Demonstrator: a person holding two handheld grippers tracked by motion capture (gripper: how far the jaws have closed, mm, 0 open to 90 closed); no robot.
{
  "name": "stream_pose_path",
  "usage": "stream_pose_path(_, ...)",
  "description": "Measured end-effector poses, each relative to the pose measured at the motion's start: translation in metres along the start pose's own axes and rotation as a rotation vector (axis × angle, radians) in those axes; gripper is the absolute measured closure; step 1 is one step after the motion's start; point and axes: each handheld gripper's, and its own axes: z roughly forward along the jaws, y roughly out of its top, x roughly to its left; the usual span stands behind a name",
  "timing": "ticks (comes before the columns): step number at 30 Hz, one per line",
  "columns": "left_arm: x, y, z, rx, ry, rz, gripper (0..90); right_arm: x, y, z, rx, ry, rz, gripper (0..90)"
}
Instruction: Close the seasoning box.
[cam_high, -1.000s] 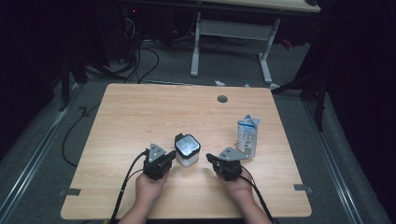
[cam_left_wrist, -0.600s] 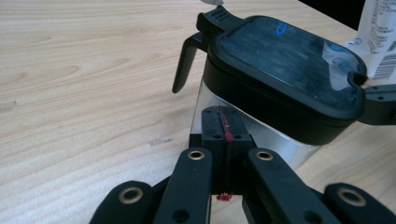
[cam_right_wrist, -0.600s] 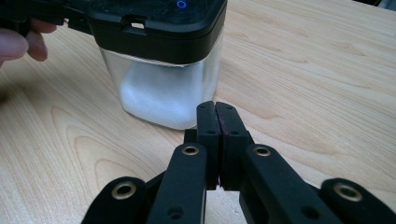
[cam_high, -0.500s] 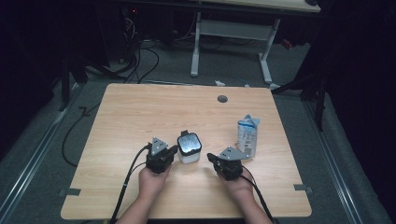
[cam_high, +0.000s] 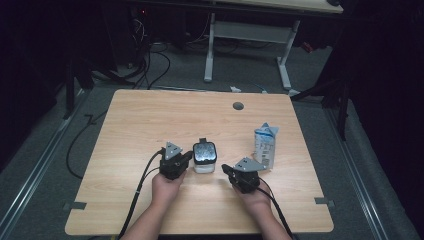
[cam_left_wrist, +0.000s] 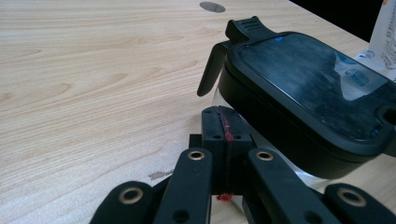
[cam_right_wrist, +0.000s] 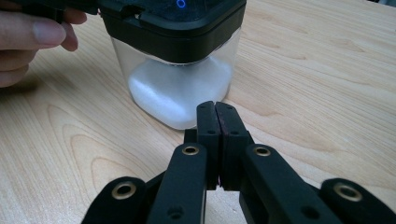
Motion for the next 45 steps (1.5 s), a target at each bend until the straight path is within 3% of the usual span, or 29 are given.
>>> stream_pose_path(14, -0.003, 0.006, 0.011, 0.005, -0.011, 0.015, 89.9, -0.002, -0.001, -0.001, 0.001, -0.005, 0.011, 89.1)
stream_pose_path(24, 0.001, 0.007, 0.003, -0.004, 0.005, 0.025, 86.3, -0.003, -0.002, -0.002, -0.002, -0.007, 0.01, 88.9)
stream_pose_path(31, 0.009, 0.0, -0.018, -0.012, 0.02, 0.054, 79.5, -0.004, -0.002, -0.002, -0.002, -0.011, 0.008, 88.6)
stream_pose_path(40, 0.034, -0.026, -0.061, -0.003, 0.059, 0.073, 72.7, -0.004, -0.005, -0.003, 0.008, -0.017, 0.014, 88.1)
stream_pose_path(45, 0.047, -0.042, -0.086, 0.024, 0.069, 0.08, 62.7, -0.004, -0.006, -0.004, 0.013, -0.025, 0.013, 86.6)
